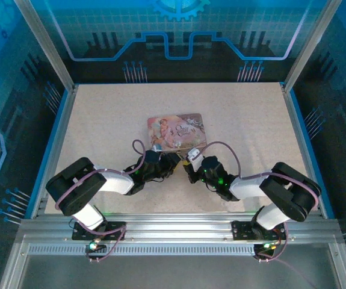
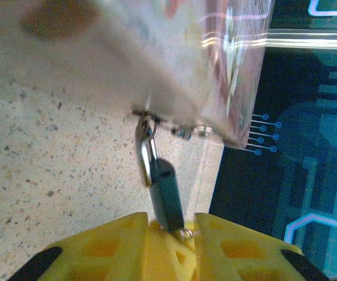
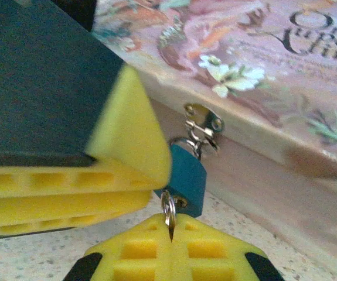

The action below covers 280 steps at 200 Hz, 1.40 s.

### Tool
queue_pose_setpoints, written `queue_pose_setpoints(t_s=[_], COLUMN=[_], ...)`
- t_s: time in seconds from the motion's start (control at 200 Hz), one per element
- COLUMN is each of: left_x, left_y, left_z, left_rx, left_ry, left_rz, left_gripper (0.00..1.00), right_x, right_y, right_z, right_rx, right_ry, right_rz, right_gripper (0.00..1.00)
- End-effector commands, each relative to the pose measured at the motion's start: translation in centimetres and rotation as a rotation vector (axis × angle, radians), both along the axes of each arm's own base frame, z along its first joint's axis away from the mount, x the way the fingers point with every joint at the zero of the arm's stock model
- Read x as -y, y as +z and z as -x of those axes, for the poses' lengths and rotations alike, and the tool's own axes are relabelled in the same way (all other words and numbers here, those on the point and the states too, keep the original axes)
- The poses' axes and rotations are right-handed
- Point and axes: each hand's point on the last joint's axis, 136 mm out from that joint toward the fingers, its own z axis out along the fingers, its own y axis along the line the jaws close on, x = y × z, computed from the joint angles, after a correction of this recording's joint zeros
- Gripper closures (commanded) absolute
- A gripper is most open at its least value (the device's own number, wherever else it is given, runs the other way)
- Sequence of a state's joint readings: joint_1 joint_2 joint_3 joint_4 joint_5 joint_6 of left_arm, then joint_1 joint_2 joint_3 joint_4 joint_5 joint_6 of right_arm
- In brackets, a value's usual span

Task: Unlock the padlock with the key

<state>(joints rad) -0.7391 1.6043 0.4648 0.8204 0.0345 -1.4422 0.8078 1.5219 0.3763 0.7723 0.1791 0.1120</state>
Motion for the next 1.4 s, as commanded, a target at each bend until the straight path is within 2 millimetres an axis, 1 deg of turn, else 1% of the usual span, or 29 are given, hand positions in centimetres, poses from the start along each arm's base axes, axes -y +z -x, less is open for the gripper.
queue_pose_setpoints(t_s=[0.0, 0.105, 0.215, 0.35, 0.45, 0.52, 0.63, 0.755, 0.865, 1.0, 1.046, 1.126, 1.271, 1.396], left_x=[0.2, -0.2, -0.6, -1.2, -2.2, -3.3, -5.1, -7.8, -10.3, -13.0, -13.7, -14.3, -14.1, -14.3], left_y=[-1.4, -1.6, -1.4, -0.4, 0.5, 1.1, 2.8, 4.5, 5.2, 5.8, 5.9, 6.1, 6.0, 5.9], left_z=[1.5, 1.6, 1.8, 2.1, 2.3, 2.3, 2.3, 2.2, 2.0, 1.8, 1.7, 1.3, 0.2, -1.1], left_rx=[-0.061, -0.06, -0.046, -0.006, 0.024, 0.044, 0.085, 0.117, 0.121, 0.116, 0.115, 0.113, 0.096, 0.087], left_ry=[-0.038, -0.033, -0.033, -0.04, -0.033, -0.023, -0.005, 0.032, 0.063, 0.088, 0.092, 0.08, 0.021, 0.008], left_rz=[-0.007, -0.013, -0.031, -0.074, -0.126, -0.168, -0.218, -0.28, -0.317, -0.337, -0.347, -0.353, -0.339, -0.326], left_gripper=[0.65, 0.59, 0.52, 0.44, 0.39, 0.37, 0.33, 0.27, 0.19, 0.18, 0.15, 0.15, 0.13, 0.13], right_x=[1.2, 1.0, 0.6, 0.3, 0.3, 0.4, 0.3, 0.1, 0.0, -0.1, -0.1, 0.0, 0.0, 0.1], right_y=[-1.6, -2.1, -1.9, -1.4, -0.9, -0.6, -0.4, -0.6, -0.8, -1.1, -1.2, -1.3, -2.4, -3.2], right_z=[-0.4, -0.2, -0.1, -0.1, -0.3, -0.5, -0.7, -1.0, -1.1, -1.5, -1.6, -1.8, -2.0, -2.1], right_rx=[-0.014, -0.027, -0.038, -0.06, -0.099, -0.145, -0.202, -0.283, -0.358, -0.465, -0.49, -0.523, -0.604, -0.644], right_ry=[-0.041, -0.032, -0.015, 0.006, 0.013, 0.007, 0.007, -0.014, -0.037, -0.061, -0.071, -0.084, -0.106, -0.107], right_rz=[0.045, 0.039, 0.007, -0.04, -0.1, -0.147, -0.212, -0.28, -0.35, -0.43, -0.454, -0.488, -0.497, -0.528], right_gripper=[1.0, 1.0, 1.0, 1.0, 1.0, 1.0, 1.0, 1.0, 1.0, 1.0, 1.0, 1.0, 1.0, 0.99])
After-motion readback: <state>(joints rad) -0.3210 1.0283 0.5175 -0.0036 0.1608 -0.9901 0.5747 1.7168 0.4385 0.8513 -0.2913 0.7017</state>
